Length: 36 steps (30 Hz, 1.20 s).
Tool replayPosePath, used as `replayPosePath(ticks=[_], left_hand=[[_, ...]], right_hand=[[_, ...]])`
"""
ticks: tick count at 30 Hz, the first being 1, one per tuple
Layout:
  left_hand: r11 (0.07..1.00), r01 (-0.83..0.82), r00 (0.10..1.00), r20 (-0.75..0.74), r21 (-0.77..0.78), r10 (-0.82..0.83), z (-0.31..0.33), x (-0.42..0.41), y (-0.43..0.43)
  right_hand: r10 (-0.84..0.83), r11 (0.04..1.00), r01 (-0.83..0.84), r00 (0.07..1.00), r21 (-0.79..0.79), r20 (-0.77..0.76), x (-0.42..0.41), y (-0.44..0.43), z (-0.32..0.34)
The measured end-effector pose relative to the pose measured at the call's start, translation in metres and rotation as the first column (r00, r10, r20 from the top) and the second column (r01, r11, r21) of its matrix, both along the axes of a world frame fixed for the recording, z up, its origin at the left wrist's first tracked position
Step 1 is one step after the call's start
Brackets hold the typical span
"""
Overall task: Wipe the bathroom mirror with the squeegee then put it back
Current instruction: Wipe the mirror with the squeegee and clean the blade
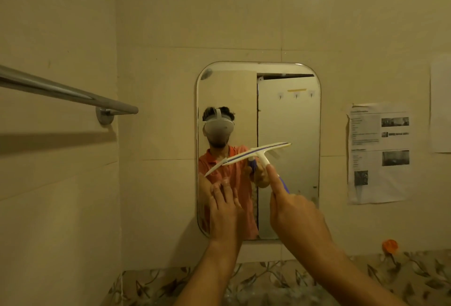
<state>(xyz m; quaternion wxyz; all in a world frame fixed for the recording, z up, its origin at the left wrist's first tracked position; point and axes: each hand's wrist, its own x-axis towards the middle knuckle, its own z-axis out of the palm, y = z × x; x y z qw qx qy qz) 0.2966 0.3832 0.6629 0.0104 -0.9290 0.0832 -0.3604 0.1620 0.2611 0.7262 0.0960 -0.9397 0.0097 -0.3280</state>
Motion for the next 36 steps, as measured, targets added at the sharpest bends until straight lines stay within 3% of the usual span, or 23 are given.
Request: replayPosePath(ticks=[2, 8, 16, 21, 27, 32, 36], left_hand=[[1.000, 0.001, 1.000, 0.023, 0.002, -0.001, -0.001, 0.000, 0.000], [1.000, -0.010, 0.999, 0.043, 0.010, 0.010, -0.004, 0.003, -0.001], [0.999, -0.020, 1.000, 0.014, 0.033, 0.019, -0.005, 0.006, 0.000], [0.999, -0.027, 0.999, 0.041, 0.026, 0.025, -0.002, 0.002, 0.001], [0.999, -0.023, 0.997, 0.079, 0.027, 0.021, 0.000, -0.003, -0.001], [0.998, -0.043, 0.999, 0.024, 0.036, 0.042, -0.001, 0.000, 0.001], [0.998, -0.057, 0.998, 0.016, 0.037, 0.056, -0.002, 0.000, -0.001]], right_hand=[[0.024, 1.000, -0.024, 1.000, 0.004, 0.014, -0.001, -0.001, 0.008], [0.174, 0.978, -0.196, 0.955, 0.070, 0.241, -0.002, 0.007, 0.088], [0.114, 0.993, -0.111, 0.957, -0.026, 0.266, 0.024, 0.031, 0.170], [0.078, 0.997, -0.079, 0.969, -0.003, 0.235, 0.025, 0.026, 0.141], [0.065, 0.994, -0.082, 0.974, 0.071, 0.217, 0.025, 0.014, 0.051], [0.043, 0.994, -0.052, 0.994, 0.096, 0.096, 0.004, 0.009, -0.015], [0.027, 0.993, -0.028, 1.000, 0.117, 0.010, -0.004, 0.010, -0.030]])
